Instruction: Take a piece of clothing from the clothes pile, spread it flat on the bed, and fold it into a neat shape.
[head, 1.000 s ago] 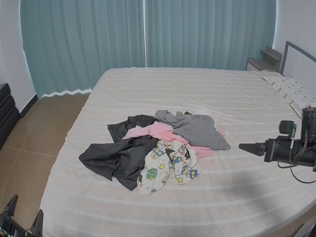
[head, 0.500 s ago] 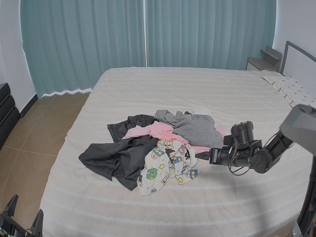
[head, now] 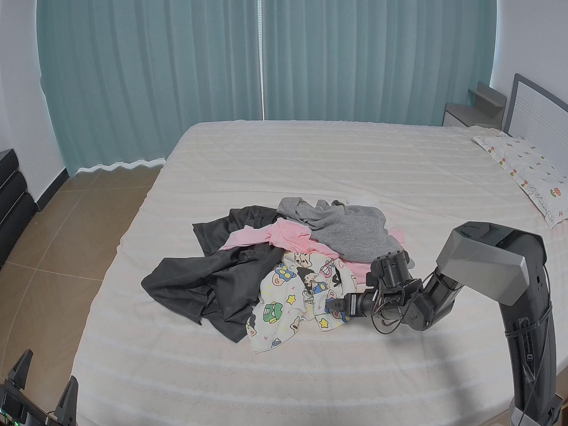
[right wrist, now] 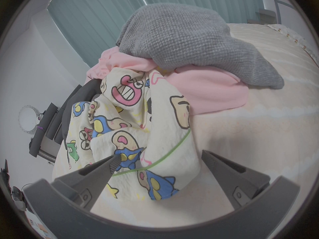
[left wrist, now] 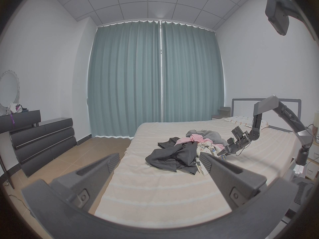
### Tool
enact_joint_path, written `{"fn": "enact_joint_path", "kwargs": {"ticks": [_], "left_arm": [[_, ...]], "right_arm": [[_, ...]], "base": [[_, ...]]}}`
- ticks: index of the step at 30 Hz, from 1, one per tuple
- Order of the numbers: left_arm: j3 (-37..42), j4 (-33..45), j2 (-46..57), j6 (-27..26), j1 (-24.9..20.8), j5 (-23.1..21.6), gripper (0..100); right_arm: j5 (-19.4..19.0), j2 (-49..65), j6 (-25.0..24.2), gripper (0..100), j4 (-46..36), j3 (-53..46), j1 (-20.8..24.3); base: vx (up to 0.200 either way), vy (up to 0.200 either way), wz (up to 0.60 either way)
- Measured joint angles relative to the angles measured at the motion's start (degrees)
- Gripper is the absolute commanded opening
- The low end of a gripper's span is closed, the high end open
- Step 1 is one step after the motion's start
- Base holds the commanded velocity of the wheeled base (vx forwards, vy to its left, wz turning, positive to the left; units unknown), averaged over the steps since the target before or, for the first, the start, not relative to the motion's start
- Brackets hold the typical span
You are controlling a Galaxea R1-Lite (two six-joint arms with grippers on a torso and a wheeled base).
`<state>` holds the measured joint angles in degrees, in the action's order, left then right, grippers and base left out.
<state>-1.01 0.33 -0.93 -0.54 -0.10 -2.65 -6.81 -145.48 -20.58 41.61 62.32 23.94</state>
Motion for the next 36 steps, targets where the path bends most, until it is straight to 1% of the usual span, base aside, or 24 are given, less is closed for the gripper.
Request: {"fn": "enact_joint_path", "kwargs": {"ticks": [1,2,6,12,16,19,23,27,31,36], "left_arm": [[0.00,0.02,0.00,0.00,0.00,0.00,100],[0.00,0.00,0.00,0.00,0.00,0.00,100],[0.00,0.02,0.00,0.00,0.00,0.00,100],[0.00,0.00,0.00,0.00,0.00,0.00,100],[0.00,0.02,0.00,0.00,0.00,0.00,100],[0.00,0.00,0.00,0.02,0.00,0.00,100],[0.00,0.02,0.00,0.00,0.00,0.00,100],[0.00,0.02,0.00,0.00,0.00,0.00,100],[0.00,0.00,0.00,0.00,0.00,0.00,100],[0.00,0.00,0.00,0.02,0.00,0.00,100]], "right_arm": [[0.00,-0.30,0.33,100,0.10,0.39,0.00],[-0.02,-0.57,0.63,0,0.11,0.68,0.00],[-0.02,-1.32,3.06,0,0.90,1.73,0.01],[0.44,-2.29,3.34,0,5.08,2.23,0.28],[3.97,-2.45,3.32,0,6.24,1.65,0.41],[4.57,-1.77,3.12,0,6.53,-0.33,0.41],[3.91,0.66,2.95,0,6.95,-4.99,0.30],[2.15,4.08,2.84,0,9.22,-10.80,-0.05],[0.33,7.83,2.62,0,14.97,-18.16,-0.68],[-1.66,12.74,2.49,0,25.42,-29.82,-1.05]], "base": [[0.000,0.000,0.00],[0.000,0.000,0.00],[0.000,0.000,0.00],[0.000,0.000,0.00],[0.000,0.000,0.00],[0.000,0.000,0.00],[0.000,0.000,0.00],[0.000,0.000,0.00],[0.000,0.000,0.00],[0.000,0.000,0.00]]}}
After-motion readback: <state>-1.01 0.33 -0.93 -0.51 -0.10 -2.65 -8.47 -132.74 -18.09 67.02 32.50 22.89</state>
